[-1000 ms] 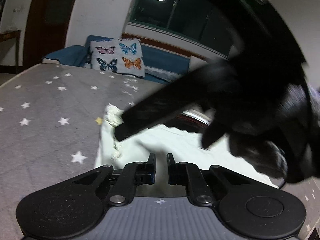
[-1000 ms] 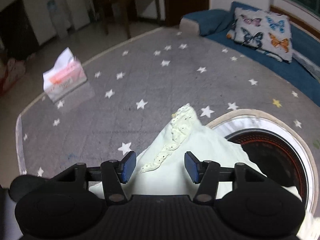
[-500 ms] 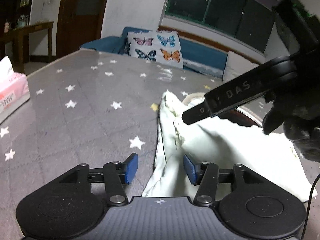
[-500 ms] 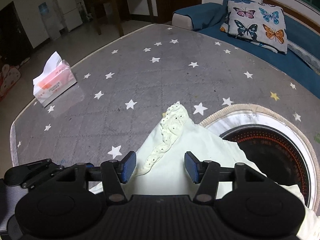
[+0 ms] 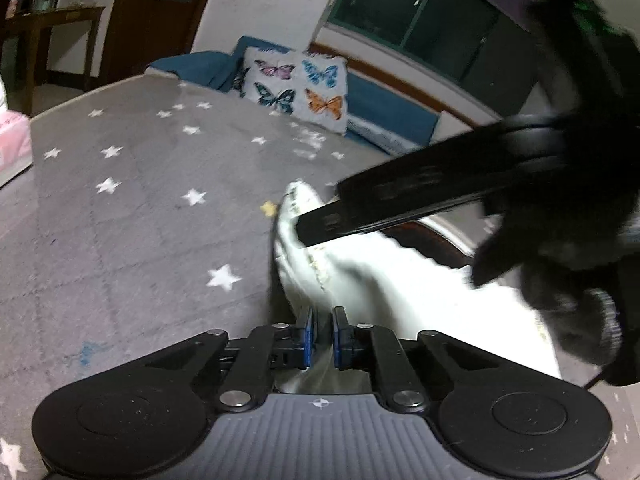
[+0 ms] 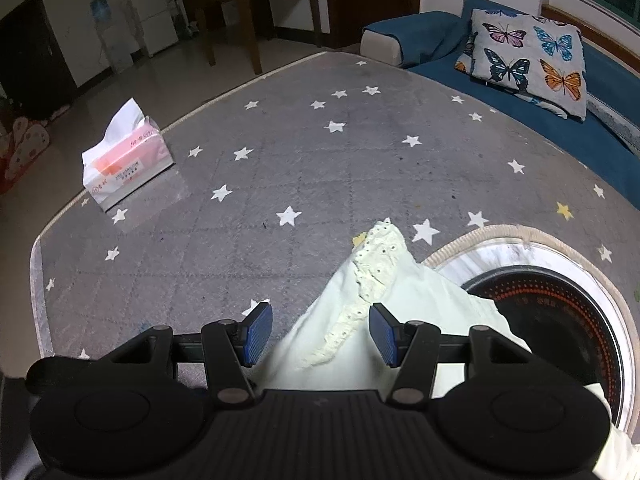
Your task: Fold clothes
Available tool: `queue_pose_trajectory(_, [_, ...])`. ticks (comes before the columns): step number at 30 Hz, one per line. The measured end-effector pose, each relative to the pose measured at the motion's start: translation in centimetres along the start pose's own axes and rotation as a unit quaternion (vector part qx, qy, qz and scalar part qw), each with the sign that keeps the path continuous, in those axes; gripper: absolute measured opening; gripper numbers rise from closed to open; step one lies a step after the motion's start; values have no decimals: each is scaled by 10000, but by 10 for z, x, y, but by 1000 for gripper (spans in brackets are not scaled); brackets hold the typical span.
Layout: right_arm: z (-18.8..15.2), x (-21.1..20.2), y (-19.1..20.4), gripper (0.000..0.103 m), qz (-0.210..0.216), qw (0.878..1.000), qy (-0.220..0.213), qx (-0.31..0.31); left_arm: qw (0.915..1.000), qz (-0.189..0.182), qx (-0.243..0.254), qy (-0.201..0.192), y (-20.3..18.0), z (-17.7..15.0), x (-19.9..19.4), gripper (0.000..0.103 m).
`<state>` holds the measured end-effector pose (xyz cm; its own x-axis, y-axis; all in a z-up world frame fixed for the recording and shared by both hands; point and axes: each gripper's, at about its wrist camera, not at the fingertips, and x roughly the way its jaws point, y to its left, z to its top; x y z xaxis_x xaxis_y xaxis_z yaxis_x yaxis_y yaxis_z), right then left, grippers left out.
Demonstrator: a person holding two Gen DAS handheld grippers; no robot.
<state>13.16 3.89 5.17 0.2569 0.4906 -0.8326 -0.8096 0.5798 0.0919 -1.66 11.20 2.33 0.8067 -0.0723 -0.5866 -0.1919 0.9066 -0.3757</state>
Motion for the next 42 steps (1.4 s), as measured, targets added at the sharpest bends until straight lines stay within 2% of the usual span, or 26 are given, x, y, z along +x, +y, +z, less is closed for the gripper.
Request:
queue_pose_trajectory(5, [4, 8, 3, 55, -107, 9997, 181, -136, 9995, -273, 108, -79, -20, 3, 0, 8])
queue_pose_trajectory(13, [1, 23, 5, 51, -421, 9959, 616, -506, 9988, -410, 242, -133, -38, 3, 2, 8])
queue_pose_trajectory(15, [0, 26, 6, 47, -509, 9944, 703, -596, 9985, -441, 291, -133, -43, 3, 3, 8])
queue_pose_trajectory(17, [-1, 27, 4, 31, -572, 9939, 720, -610, 9983, -459, 342, -130, -47, 2, 3, 8])
queue_pose_trajectory(18, [-2, 26, 2, 29, -594, 9941, 700, -583, 9981, -473, 364, -124, -49, 2, 4, 8])
queue_pose_trajectory(19, [-4, 25, 1, 21, -615, 9942, 679, -557, 9980, -489, 385, -119, -51, 1, 4, 8])
queue_pose_trajectory(20, [-5, 24, -1, 16, -632, 9945, 655, -526, 9978, -517, 400, -118, -52, 1, 4, 8])
queue_pose_trajectory(23, [-10, 13, -11, 10, -563, 9969, 458, -308, 9965, -671, 480, -124, -58, 1, 0, 9])
queue_pose_trajectory(26, [-19, -4, -27, 10, -445, 9988, 197, 36, 9946, -839, 594, -131, -66, -1, -5, 10])
queue_pose_trajectory(28, [-27, -15, -39, 9, -372, 9989, 42, 267, 9931, -952, 670, -135, -72, -2, -8, 15])
queue_pose_trajectory(30, [-35, -28, -51, 9, -299, 9982, -103, 508, 9915, -1057, 747, -142, -77, -3, -12, 29])
queue_pose_trajectory(32, [-44, -38, -62, 9, -234, 9969, -222, 725, 9902, -1119, 825, -164, -83, -5, -16, 32])
queue_pose_trajectory(37, [-80, -73, -99, 9, -62, 9876, -609, 1444, 9868, -1173, 1095, -203, -97, -12, -22, 40])
queue_pose_trajectory(42, [-121, -104, -132, 9, 32, 9743, -946, 2046, 9835, -1124, 1419, -15, -114, -24, -16, 45])
